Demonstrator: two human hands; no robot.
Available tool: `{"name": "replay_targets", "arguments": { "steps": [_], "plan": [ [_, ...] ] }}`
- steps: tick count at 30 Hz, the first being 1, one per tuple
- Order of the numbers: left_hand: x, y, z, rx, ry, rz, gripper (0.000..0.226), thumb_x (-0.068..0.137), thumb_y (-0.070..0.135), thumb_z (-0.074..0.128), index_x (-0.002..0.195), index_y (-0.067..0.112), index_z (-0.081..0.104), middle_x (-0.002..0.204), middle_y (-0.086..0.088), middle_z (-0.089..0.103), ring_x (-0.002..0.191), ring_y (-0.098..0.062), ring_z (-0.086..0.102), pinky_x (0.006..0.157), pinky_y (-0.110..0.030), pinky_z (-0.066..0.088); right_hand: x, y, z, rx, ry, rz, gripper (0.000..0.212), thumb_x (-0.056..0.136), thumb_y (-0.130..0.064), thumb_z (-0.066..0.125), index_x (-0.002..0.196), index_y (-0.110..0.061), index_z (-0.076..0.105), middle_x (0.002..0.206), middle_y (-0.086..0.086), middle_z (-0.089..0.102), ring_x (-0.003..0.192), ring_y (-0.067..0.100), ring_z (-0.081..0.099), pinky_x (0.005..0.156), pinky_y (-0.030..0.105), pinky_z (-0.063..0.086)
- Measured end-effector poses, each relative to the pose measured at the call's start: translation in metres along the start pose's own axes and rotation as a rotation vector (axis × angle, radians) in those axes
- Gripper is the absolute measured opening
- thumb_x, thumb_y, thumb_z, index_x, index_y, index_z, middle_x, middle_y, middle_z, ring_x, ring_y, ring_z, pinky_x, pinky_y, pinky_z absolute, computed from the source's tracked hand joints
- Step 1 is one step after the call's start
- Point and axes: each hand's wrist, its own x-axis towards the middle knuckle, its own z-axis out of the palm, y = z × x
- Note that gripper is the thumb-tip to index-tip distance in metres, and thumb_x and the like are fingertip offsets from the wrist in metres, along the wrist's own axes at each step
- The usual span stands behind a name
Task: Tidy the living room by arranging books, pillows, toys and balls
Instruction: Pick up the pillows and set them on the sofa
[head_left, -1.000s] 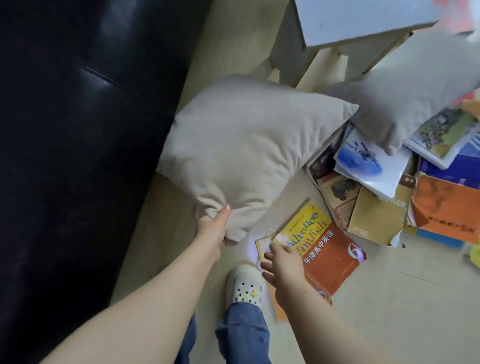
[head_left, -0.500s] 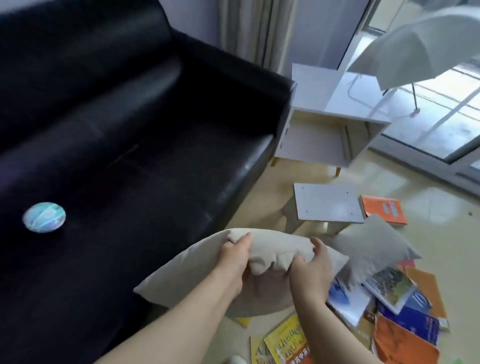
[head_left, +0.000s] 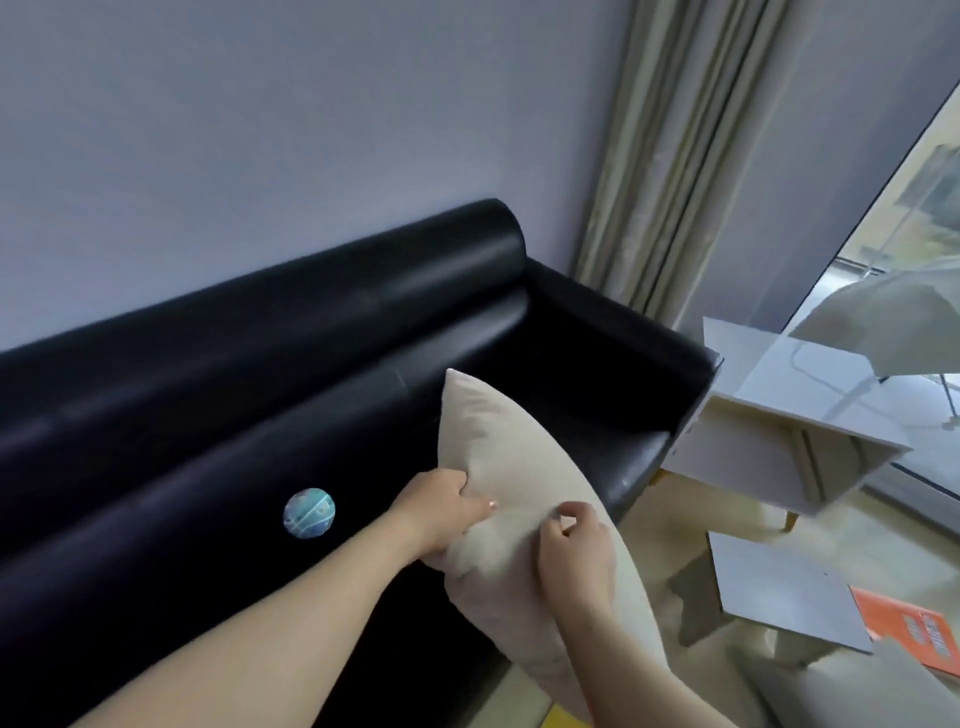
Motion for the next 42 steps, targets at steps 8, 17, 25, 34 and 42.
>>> {"name": "replay_targets", "arguments": {
  "steps": [8, 17, 25, 34, 42],
  "plan": [
    [-0.008, -0.143, -0.123, 0.533, 0.127, 0.069, 0.034, 0.090, 0.040, 0.049, 0.063, 0.025, 0.037, 0.081, 0.010, 0.042, 0.096, -0.018, 0.050, 0.079, -0.031, 0.040, -0.044, -0.066, 0.139, 0.051, -0.415, 0.082, 0.008, 0.089, -0.014, 0.046, 0.096, -0.017, 0.049, 0.084, -0.001, 0.055, 0.068, 0.009, 0.048, 0.054, 0.022, 0.034],
    [-0.007, -0.230, -0.173, 0.622, 0.468, 0.109, 0.020, 0.084, 0.032, 0.063, 0.074, 0.019, 0.051, 0.074, 0.010, 0.045, 0.088, -0.021, 0.050, 0.065, -0.033, 0.037, -0.052, -0.110, 0.210, 0.039, -0.450, 0.037, 0.008, 0.087, -0.011, 0.047, 0.093, -0.016, 0.048, 0.100, 0.007, 0.056, 0.077, 0.014, 0.051, 0.059, 0.025, 0.038],
    [-0.023, -0.286, -0.207, 0.666, 0.696, -0.086, 0.037, 0.049, 0.018, 0.090, 0.056, 0.018, 0.053, 0.057, 0.007, 0.050, 0.058, -0.023, 0.053, 0.049, -0.025, 0.030, -0.028, -0.148, 0.258, -0.034, -0.531, -0.074, 0.047, 0.088, -0.010, 0.045, 0.133, -0.020, 0.036, 0.131, 0.009, 0.042, 0.076, 0.016, 0.048, 0.052, 0.024, 0.034],
    [-0.059, -0.337, -0.222, 0.412, 0.835, -0.610, 0.016, 0.094, 0.027, 0.051, 0.102, 0.017, 0.059, 0.112, 0.002, 0.049, 0.114, -0.021, 0.037, 0.060, -0.031, 0.038, -0.044, -0.180, 0.328, -0.318, -0.763, -0.296, 0.069, 0.087, -0.018, 0.052, 0.143, -0.040, 0.019, 0.142, -0.001, 0.025, 0.111, 0.029, 0.047, 0.075, 0.033, 0.047],
    [-0.111, -0.406, -0.252, 0.259, 0.976, -0.714, 0.013, 0.093, 0.020, 0.050, 0.092, 0.009, 0.056, 0.105, -0.004, 0.047, 0.114, -0.024, 0.036, 0.058, -0.032, 0.035, -0.111, -0.194, 0.392, -0.320, -0.872, -0.331, 0.058, 0.087, -0.018, 0.051, 0.138, -0.034, 0.030, 0.132, 0.000, 0.029, 0.098, 0.025, 0.050, 0.074, 0.030, 0.044]
  ]
}}
